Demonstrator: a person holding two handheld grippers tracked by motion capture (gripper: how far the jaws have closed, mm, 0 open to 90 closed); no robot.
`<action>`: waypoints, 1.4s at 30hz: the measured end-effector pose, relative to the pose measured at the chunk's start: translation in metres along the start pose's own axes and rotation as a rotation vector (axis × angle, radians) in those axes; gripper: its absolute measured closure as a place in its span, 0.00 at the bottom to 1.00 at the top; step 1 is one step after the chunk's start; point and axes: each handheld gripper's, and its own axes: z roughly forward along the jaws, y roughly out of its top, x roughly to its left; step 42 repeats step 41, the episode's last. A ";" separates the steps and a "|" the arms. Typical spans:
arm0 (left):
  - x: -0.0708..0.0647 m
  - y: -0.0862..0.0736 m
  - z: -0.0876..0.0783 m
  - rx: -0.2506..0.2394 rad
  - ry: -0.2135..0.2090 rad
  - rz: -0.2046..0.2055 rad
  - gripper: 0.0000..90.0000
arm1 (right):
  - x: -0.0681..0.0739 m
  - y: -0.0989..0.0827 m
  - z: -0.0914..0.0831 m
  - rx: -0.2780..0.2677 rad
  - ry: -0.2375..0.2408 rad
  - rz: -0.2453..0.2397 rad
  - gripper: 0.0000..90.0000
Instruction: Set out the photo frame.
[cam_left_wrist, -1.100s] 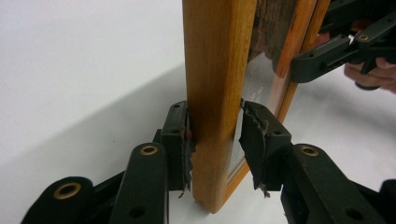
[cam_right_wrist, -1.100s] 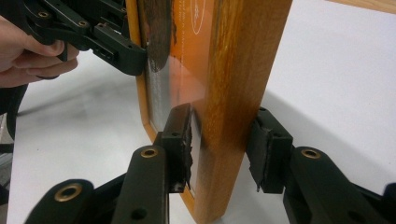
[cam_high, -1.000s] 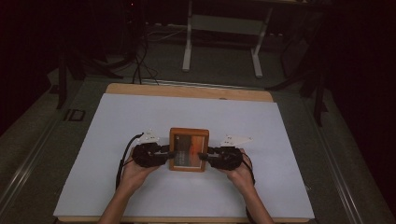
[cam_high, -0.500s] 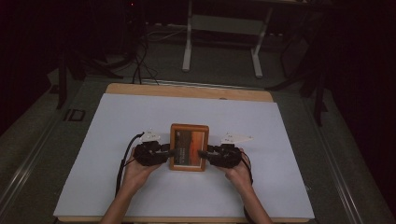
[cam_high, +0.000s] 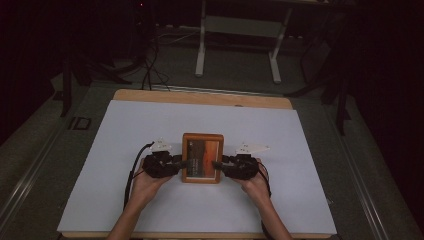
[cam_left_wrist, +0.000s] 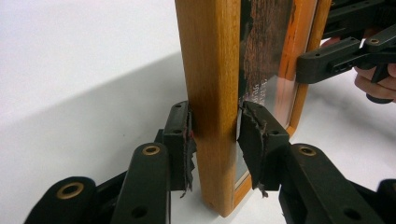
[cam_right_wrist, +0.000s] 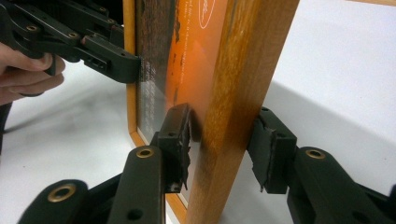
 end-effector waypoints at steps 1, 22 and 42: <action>0.001 0.000 0.000 0.001 -0.005 -0.003 0.72 | 0.001 0.000 0.001 0.004 -0.001 -0.003 0.62; 0.013 0.005 -0.026 -0.074 0.010 -0.044 0.49 | -0.002 0.007 -0.028 -0.037 -0.042 -0.013 0.45; 0.035 -0.013 -0.045 -0.016 0.314 -0.024 0.46 | -0.036 -0.010 -0.076 0.016 -0.272 0.002 0.41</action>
